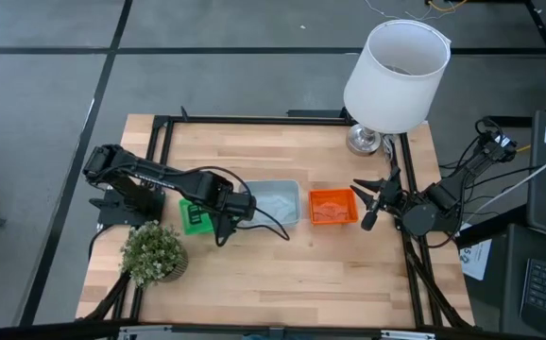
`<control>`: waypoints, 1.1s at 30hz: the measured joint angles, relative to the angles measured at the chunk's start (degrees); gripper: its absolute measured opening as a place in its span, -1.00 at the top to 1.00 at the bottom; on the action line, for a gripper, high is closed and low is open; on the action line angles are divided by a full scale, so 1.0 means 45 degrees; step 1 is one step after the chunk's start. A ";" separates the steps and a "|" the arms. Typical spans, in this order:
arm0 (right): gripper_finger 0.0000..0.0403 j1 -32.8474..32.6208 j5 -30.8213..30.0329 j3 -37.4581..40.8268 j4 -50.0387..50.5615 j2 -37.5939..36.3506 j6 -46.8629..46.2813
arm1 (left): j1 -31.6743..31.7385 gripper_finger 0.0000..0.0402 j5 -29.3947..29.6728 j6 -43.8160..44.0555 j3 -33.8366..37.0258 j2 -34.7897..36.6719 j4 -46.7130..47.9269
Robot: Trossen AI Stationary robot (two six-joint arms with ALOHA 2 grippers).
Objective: Stack baskets by color
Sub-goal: Stack the bottom right green bin on top of the top green bin
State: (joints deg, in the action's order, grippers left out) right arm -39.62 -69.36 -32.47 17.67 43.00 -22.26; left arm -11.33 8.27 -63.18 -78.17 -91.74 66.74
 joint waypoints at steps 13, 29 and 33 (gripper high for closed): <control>0.57 0.0005 0.0005 0.0000 0.0225 0.0000 0.0039 | 0.0073 0.86 -0.0015 0.0672 0.0000 0.0000 -0.0112; 0.57 0.0000 0.0119 0.0000 0.0257 0.0000 0.0010 | 0.0452 0.66 0.0039 0.1930 0.0000 0.0000 -0.0107; 0.57 0.0004 0.0122 0.0000 0.0264 0.0000 0.0006 | 0.0457 0.67 0.0050 0.1970 0.0000 0.0000 -0.0142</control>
State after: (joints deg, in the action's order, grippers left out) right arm -39.60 -68.81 -32.47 18.86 43.00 -22.24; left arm -9.28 8.50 -54.31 -78.17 -91.74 66.10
